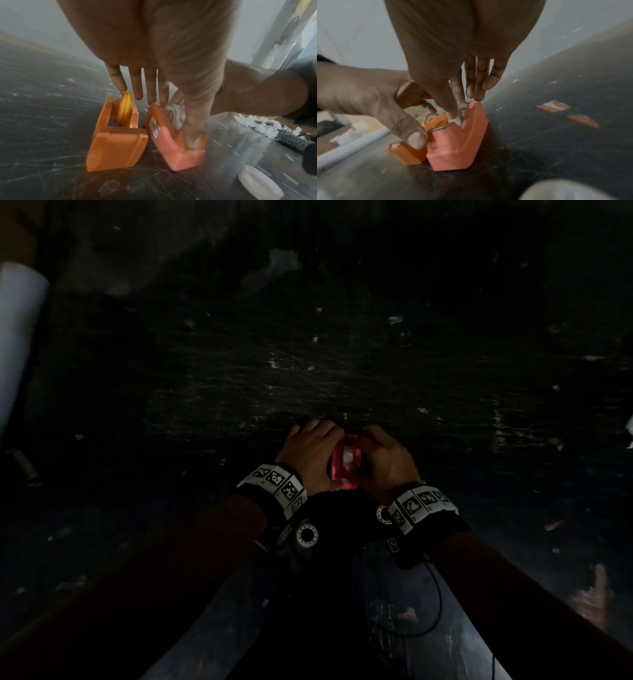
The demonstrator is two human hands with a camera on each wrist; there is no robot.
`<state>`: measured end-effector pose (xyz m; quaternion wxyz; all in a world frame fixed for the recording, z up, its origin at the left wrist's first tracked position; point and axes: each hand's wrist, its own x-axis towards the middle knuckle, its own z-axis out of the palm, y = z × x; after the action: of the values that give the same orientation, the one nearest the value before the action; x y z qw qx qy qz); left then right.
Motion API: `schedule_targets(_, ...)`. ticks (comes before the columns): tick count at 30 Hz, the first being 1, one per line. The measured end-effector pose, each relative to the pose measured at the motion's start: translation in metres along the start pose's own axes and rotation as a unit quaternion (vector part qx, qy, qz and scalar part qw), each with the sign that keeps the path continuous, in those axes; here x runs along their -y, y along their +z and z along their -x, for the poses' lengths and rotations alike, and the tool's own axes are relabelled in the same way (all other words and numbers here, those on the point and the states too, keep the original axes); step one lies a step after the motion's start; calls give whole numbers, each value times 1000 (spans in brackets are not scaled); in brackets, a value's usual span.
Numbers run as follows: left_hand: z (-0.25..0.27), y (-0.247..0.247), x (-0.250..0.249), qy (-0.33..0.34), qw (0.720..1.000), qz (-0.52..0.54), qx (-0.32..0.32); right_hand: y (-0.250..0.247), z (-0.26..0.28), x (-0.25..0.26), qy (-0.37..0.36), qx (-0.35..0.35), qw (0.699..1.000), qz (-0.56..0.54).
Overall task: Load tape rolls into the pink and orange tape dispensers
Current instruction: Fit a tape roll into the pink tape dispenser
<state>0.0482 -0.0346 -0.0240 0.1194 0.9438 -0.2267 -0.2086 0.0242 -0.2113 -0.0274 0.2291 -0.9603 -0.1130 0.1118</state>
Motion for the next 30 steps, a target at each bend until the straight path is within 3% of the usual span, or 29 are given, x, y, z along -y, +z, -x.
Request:
schedule_targets(7, 0, 0, 0, -1, 1000, 6, 1, 1, -1, -2, -14, 22, 1000, -8)
schedule_targets(22, 0, -2, -2, 3, 1000, -5, 8, 5, 0, -7, -63, -19, 997, 41)
schedule_targets(30, 0, 0, 0, 11, 1000, 6, 3, 10, 7, -10, -62, -10, 998, 10)
